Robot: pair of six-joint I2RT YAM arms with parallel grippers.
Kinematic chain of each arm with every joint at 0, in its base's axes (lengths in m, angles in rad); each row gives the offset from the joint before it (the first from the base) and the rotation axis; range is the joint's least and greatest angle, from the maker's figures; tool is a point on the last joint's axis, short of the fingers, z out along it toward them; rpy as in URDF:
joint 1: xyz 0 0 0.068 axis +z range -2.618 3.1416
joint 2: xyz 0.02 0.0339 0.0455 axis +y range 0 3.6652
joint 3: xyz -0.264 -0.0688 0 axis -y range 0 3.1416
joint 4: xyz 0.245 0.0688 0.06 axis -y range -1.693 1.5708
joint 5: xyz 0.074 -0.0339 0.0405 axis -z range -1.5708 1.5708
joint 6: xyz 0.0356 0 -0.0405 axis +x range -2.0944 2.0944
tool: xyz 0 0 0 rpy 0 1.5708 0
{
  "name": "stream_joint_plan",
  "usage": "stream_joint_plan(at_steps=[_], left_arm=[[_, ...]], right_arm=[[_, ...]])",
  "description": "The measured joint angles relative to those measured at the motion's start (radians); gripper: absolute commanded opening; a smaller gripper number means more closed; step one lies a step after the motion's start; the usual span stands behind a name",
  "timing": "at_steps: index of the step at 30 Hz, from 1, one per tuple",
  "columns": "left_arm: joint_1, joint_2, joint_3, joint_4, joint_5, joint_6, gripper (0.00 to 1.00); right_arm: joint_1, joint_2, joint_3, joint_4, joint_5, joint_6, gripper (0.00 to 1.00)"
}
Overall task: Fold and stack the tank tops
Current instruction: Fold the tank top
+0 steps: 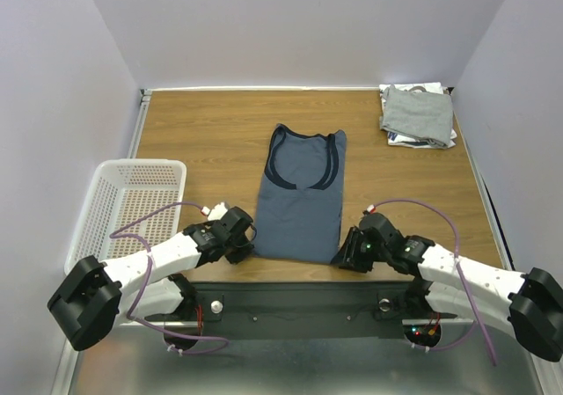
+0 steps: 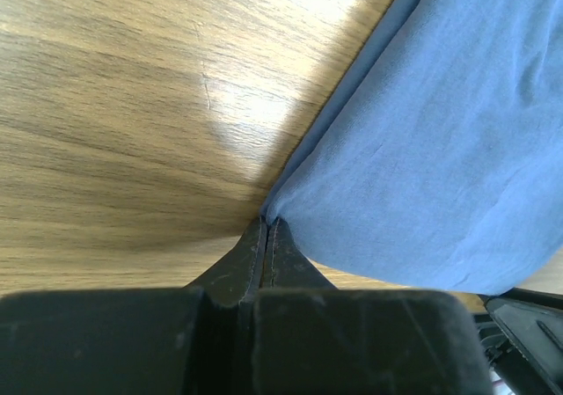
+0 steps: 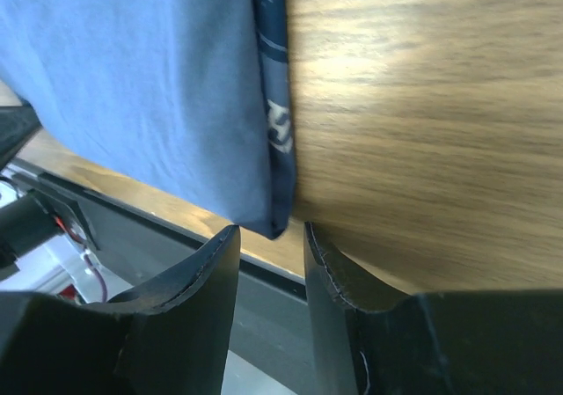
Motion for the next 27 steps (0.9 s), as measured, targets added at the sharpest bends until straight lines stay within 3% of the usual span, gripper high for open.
stream_joint_plan(at_steps=[7, 19, 27], left_arm=[[-0.015, 0.014, 0.000, 0.029, 0.002, 0.006, 0.00], [-0.072, 0.027, 0.003, 0.058, -0.004, 0.025, 0.00], [-0.140, -0.048, 0.061, 0.020, -0.028, 0.089, 0.00]], right_arm=[[0.006, 0.008, -0.010, 0.031, 0.010, 0.017, 0.39], [0.007, -0.006, -0.004, 0.022, 0.113, 0.006, 0.02], [0.008, -0.051, 0.198, -0.064, 0.139, -0.146, 0.00]])
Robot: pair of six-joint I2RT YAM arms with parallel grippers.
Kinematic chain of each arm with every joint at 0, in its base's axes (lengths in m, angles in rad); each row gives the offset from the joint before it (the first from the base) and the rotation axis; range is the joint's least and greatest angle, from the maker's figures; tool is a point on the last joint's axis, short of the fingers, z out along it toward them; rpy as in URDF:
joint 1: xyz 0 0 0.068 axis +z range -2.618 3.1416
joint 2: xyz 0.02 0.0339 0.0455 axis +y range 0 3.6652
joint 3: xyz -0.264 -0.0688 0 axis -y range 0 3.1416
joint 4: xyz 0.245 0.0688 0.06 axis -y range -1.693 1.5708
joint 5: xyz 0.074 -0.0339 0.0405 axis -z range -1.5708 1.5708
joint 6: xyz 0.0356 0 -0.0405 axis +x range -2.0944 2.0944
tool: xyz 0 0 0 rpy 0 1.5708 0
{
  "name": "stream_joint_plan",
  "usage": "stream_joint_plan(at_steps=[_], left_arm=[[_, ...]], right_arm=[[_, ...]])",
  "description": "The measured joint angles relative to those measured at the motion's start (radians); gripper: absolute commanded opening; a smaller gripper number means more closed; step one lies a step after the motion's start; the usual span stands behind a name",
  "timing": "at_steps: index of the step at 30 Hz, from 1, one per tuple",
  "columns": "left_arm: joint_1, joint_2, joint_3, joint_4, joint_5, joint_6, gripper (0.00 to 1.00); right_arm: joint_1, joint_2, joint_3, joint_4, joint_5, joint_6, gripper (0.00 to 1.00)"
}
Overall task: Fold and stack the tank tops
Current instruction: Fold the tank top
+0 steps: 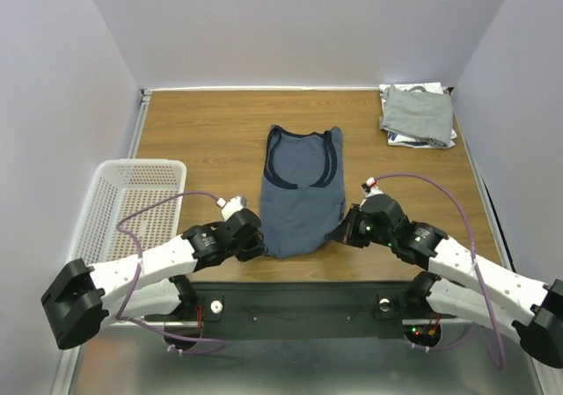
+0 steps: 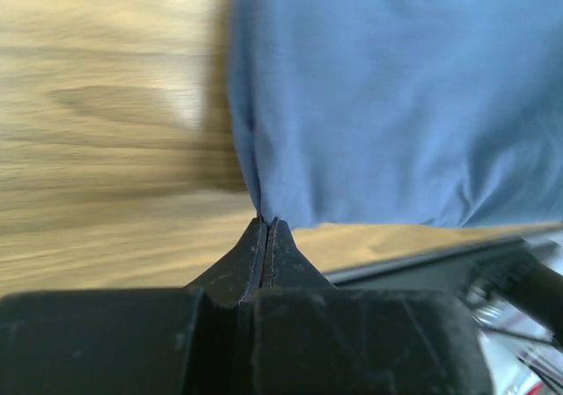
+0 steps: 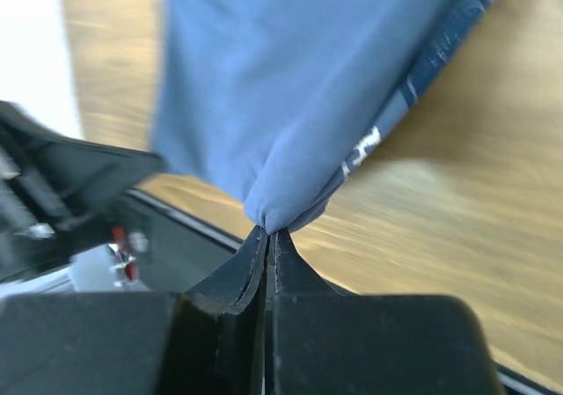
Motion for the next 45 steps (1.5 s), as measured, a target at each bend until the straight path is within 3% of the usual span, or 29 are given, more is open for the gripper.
stream_joint_plan(at_steps=[4, 10, 16, 20, 25, 30, 38, 45], left_arm=[[-0.040, -0.076, 0.040, -0.006, -0.027, 0.008, 0.00], [-0.154, -0.138, 0.060, -0.047, -0.093, -0.018, 0.00], [-0.403, -0.136, 0.107, -0.104, -0.204, -0.131, 0.00], [-0.510, -0.093, 0.174, -0.143, -0.278, -0.195, 0.00], [-0.526, -0.051, 0.246, -0.175, -0.377, -0.229, 0.00], [-0.451, -0.076, 0.270, -0.174, -0.433, -0.197, 0.00], [-0.097, -0.091, 0.270, -0.018, -0.359, 0.056, 0.00], [0.157, 0.046, 0.309, 0.136, -0.218, 0.253, 0.00]], right_arm=[[0.003, -0.029, 0.094, -0.019, -0.011, -0.074, 0.01], [0.006, -0.122, 0.108, -0.099, -0.045, -0.122, 0.00], [0.029, -0.204, 0.109, -0.173, -0.076, -0.128, 0.00], [0.038, -0.229, 0.109, -0.200, -0.087, -0.128, 0.00], [0.043, -0.225, 0.161, -0.262, -0.037, -0.139, 0.00], [0.043, -0.132, 0.300, -0.269, 0.085, -0.169, 0.00], [0.043, 0.088, 0.426, -0.249, 0.290, -0.241, 0.00], [-0.016, 0.270, 0.491, -0.132, 0.375, -0.339, 0.00]])
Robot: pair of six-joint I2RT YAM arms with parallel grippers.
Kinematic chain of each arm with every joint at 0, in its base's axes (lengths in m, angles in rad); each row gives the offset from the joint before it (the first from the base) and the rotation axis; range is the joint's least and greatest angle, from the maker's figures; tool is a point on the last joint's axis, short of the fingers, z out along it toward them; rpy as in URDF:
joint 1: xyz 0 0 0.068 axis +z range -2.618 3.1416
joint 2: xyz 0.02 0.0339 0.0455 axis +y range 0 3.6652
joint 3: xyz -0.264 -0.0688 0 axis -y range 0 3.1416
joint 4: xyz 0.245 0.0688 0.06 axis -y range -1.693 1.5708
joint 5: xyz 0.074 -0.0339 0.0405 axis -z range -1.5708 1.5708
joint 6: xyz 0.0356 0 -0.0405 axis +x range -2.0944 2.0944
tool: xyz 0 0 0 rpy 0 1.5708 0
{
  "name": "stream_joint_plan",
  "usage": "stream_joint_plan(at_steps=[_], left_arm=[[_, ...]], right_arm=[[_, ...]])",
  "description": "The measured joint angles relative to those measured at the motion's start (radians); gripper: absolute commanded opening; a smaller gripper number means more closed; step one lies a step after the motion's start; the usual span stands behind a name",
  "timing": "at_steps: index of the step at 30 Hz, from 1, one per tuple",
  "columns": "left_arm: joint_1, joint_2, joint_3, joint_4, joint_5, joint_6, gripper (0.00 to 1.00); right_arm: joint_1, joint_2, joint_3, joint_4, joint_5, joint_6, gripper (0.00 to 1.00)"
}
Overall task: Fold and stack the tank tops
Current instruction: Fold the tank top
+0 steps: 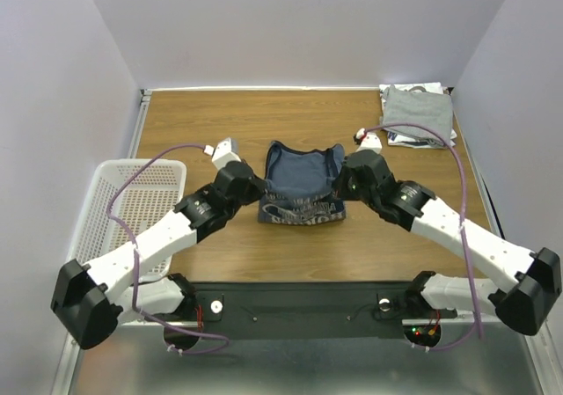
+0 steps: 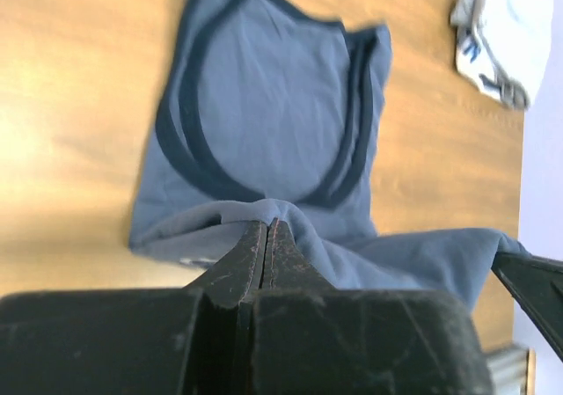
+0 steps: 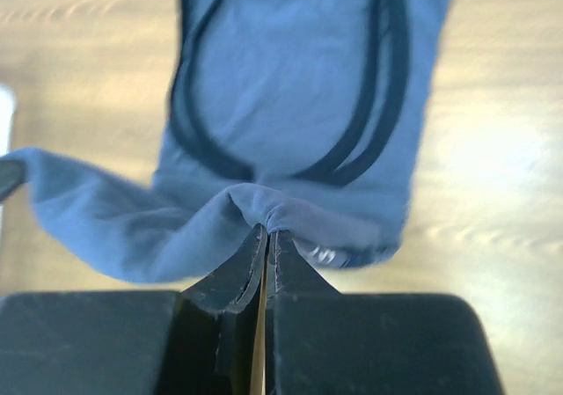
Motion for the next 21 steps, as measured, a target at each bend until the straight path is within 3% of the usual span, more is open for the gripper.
stream_joint_plan(at_steps=[6, 12, 21], left_arm=[[0.177, 0.152, 0.075, 0.141, 0.115, 0.081, 0.00], [0.294, 0.339, 0.215, 0.241, 0.210, 0.118, 0.00], [0.409, 0.896, 0.594, 0.524, 0.384, 0.139, 0.00]], right_arm=[[-0.220, 0.119, 0.013, 0.134, -0.090, -0.060, 0.00], [-0.327, 0.286, 0.110, 0.246, -0.199, -0.103, 0.00], [-0.489, 0.714, 0.292, 0.448, -0.319, -0.109, 0.00]])
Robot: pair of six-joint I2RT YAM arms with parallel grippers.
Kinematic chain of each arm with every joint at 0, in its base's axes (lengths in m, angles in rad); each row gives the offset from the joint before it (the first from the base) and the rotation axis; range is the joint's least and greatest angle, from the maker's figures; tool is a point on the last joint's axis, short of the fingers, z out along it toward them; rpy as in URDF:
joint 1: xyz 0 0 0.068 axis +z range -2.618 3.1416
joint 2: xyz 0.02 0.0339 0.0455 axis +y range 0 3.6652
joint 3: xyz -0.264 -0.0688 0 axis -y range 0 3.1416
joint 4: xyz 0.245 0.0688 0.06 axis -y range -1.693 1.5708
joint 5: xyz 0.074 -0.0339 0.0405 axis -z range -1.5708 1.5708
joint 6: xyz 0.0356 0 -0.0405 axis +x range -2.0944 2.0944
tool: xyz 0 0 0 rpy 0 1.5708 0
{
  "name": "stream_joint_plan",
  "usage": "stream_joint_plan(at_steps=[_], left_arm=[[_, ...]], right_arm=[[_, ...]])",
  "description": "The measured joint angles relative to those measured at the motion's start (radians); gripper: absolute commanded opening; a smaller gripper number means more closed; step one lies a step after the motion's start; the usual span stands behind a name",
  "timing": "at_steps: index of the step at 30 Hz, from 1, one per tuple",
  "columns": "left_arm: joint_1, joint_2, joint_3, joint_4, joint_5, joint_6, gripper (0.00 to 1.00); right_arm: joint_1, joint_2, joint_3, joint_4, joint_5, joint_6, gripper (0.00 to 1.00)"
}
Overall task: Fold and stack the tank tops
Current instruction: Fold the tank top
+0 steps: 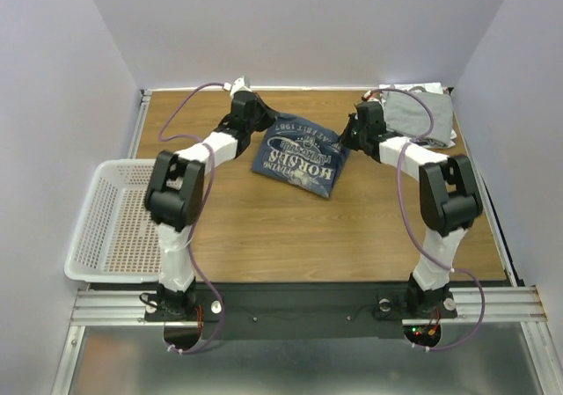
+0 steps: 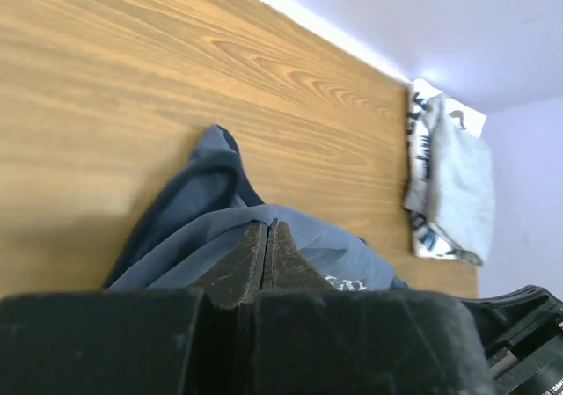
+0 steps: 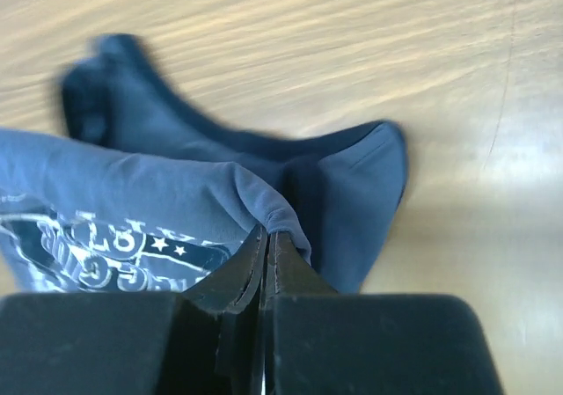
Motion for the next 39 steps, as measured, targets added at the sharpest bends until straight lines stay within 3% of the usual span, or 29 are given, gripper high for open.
stream_joint_plan(at_steps=[4, 7, 19, 25, 29, 35, 39], left_arm=[[0.016, 0.267, 0.186, 0.042, 0.091, 0.024, 0.00], [0.018, 0.346, 0.222, 0.042, 0.129, 0.036, 0.00], [0.017, 0.351, 0.233, 0.089, 0.134, -0.021, 0.00], [0.008, 0.240, -0.044, 0.092, 0.039, -0.154, 0.00], [-0.020, 0.053, -0.283, 0.096, -0.053, -0.244, 0.00], [-0.138, -0.220, -0.617, 0.040, -0.180, -0.364, 0.00], [-0.247, -0.402, -0.755, -0.024, -0.230, -0.414, 0.00]], right_arm=[[-0.040, 0.145, 0.040, 0.031, -0.019, 0.010, 0.00], [-0.062, 0.158, 0.039, 0.035, -0.026, 0.017, 0.00], [-0.068, 0.119, 0.039, 0.082, -0.028, 0.040, 0.00], [-0.056, 0.122, -0.078, 0.116, -0.069, 0.071, 0.00], [-0.001, 0.091, -0.161, 0.153, -0.071, 0.088, 0.00], [0.172, -0.056, -0.342, 0.148, -0.048, 0.108, 0.00], [0.263, -0.220, -0.504, 0.111, -0.030, 0.121, 0.00]])
